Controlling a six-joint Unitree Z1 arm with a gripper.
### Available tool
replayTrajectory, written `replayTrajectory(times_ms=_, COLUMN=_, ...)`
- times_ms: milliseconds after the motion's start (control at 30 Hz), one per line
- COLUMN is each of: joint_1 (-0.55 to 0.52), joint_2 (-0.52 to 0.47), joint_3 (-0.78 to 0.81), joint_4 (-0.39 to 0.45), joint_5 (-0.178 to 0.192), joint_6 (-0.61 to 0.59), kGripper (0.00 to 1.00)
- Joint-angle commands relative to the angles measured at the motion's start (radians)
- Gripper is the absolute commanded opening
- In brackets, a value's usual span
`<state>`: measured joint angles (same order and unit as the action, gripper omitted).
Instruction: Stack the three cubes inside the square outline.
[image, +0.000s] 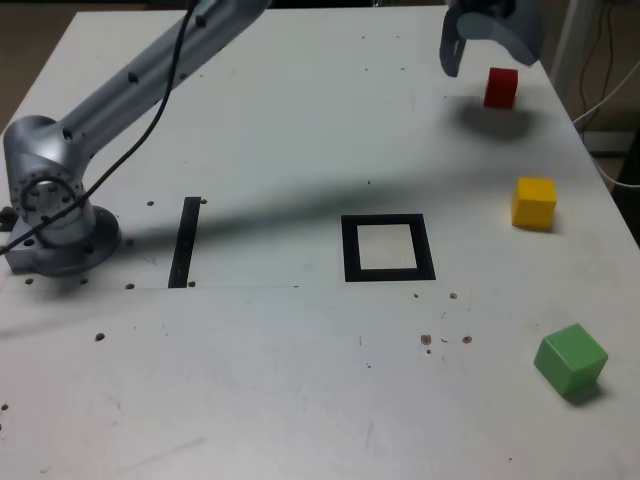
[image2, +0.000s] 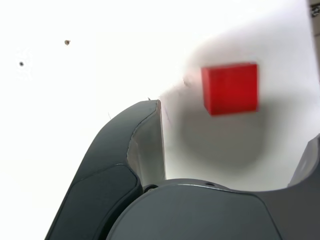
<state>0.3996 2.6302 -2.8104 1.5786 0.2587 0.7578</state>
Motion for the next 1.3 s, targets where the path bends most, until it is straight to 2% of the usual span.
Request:
replayTrajectory(times_ms=0, joint_1=0.0, joint_2=0.017, joint_3=-0.031, joint_4=-0.012, joint_5=0.007, joint_6=0.006, kGripper=0.98)
replayTrajectory(times_ms=467, joint_1=-0.008, joint_2=0.057, joint_3=-0.03, joint_4=-0.111, joint_5=0.023, joint_6=0.015, kGripper=0.94)
replayTrajectory(times_ms=1000, joint_1=-0.019, joint_2=0.085, joint_3=-0.024, joint_4=-0.127, joint_5=0.008, joint_6=0.013, kGripper=0.85)
replayTrajectory(times_ms=1100, joint_1=-0.019, joint_2=0.086, joint_3=-0.023, joint_4=-0.128, joint_5=0.006, joint_6=0.012, kGripper=0.78)
replayTrajectory(times_ms=1267, joint_1=-0.019, joint_2=0.086, joint_3=-0.025, joint_4=-0.141, joint_5=0.005, joint_6=0.007, kGripper=0.54)
